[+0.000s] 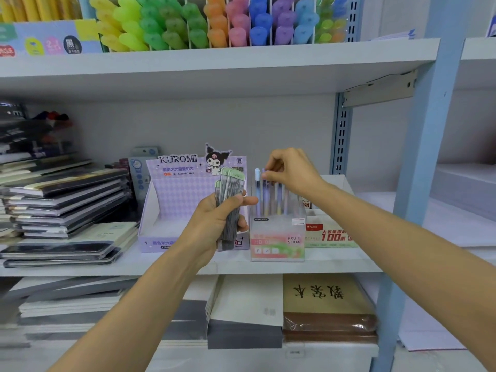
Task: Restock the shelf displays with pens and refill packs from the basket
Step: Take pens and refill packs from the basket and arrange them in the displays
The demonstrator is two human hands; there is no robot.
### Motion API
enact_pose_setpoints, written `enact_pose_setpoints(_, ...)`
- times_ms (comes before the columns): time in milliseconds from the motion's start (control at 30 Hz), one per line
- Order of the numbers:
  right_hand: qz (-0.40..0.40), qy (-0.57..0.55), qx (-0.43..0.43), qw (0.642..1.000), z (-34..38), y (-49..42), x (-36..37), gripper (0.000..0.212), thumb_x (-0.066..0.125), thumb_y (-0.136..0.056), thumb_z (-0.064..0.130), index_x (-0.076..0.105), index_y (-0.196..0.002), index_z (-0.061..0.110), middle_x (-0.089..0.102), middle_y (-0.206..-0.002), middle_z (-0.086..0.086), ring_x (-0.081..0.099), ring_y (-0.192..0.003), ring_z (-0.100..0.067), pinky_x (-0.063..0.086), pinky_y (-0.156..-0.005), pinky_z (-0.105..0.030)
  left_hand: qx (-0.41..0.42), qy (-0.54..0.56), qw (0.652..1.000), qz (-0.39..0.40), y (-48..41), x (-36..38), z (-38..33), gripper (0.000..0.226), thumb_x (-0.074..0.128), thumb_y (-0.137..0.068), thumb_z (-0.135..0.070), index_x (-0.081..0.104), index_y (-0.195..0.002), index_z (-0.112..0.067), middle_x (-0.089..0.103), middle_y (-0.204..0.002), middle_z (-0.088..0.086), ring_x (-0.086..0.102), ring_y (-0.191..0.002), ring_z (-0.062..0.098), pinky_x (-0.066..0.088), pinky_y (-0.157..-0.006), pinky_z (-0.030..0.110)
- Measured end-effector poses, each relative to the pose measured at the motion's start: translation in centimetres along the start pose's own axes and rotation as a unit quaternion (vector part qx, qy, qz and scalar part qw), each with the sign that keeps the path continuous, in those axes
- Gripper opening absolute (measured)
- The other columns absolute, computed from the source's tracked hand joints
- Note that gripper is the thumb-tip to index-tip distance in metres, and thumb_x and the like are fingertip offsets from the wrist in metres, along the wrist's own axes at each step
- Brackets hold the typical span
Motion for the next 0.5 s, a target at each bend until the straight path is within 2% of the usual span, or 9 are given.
enact_pose_setpoints(67, -0.001, 0.023, 0.000, 1.000, -0.2, 0.0, 0.1, 0.016, 0.077, -0.082, 0.023, 0.070, -0.088, 0.011, 0.068, -0.080, 0.000, 0.062, -0.073, -0.012, 0.055, -0.076, -0.038, 0.000, -0.001, 1.000, 0.002, 0.0, -0.1, 0.0, 0.015, 0.052, -0.099, -0.017, 0.058, -0.112, -0.010, 0.075, -0.105, 0.003, 0.054, -0.052, 0.012, 0.055, -0.061, 0.025)
enact_pose_setpoints(200, 0.001, 0.044, -0.038, 0.998, 0.9, -0.6, 0.0, 0.024, 0.068, -0.087, 0.034, 0.070, -0.108, 0.021, 0.057, -0.094, 0.000, 0.046, -0.074, -0.002, 0.038, -0.072, -0.025, -0.004, 0.007, 1.000, 0.005, -0.1, -0.2, 0.0, 0.016, 0.053, -0.099, -0.017, 0.058, -0.113, -0.009, 0.075, -0.103, 0.003, 0.055, -0.051, 0.012, 0.054, -0.060, 0.024)
enact_pose_setpoints(300, 0.045, 0.062, -0.052, 0.996, 1.7, -0.6, 1.3, 0.015, 0.070, -0.087, 0.028, 0.072, -0.101, 0.020, 0.052, -0.094, 0.000, 0.050, -0.078, -0.008, 0.046, -0.074, -0.031, -0.002, -0.003, 1.000, 0.006, -0.2, -0.1, 0.0, 0.015, 0.053, -0.099, -0.018, 0.058, -0.111, -0.010, 0.075, -0.103, 0.003, 0.055, -0.052, 0.012, 0.055, -0.061, 0.025)
enact_pose_setpoints(367, 0.036, 0.060, -0.043, 0.997, 1.7, -0.7, 1.5, 0.012, 0.073, -0.085, 0.024, 0.072, -0.095, 0.018, 0.052, -0.089, 0.002, 0.053, -0.079, -0.012, 0.049, -0.076, -0.033, -0.003, -0.006, 1.000, 0.007, -0.2, -0.1, 0.0, 0.015, 0.052, -0.099, -0.017, 0.058, -0.111, -0.010, 0.075, -0.104, 0.002, 0.055, -0.052, 0.012, 0.055, -0.061, 0.025)
enact_pose_setpoints(500, 0.026, 0.064, -0.008, 0.998, 0.9, -1.0, 0.9, 0.021, 0.077, -0.081, 0.031, 0.072, -0.093, 0.015, 0.049, -0.081, 0.009, 0.047, -0.071, -0.004, 0.040, -0.069, -0.026, -0.008, -0.006, 1.000, 0.001, -0.1, -0.2, -0.4, 0.015, 0.053, -0.099, -0.017, 0.059, -0.110, -0.008, 0.075, -0.101, 0.003, 0.056, -0.052, 0.013, 0.055, -0.059, 0.026)
Point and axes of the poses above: each hand's wrist, its own y-axis away from the middle knuckle, its own x-axis out of the palm, z = x × y, the point moved 8 cm from there along -y, towards the middle knuckle
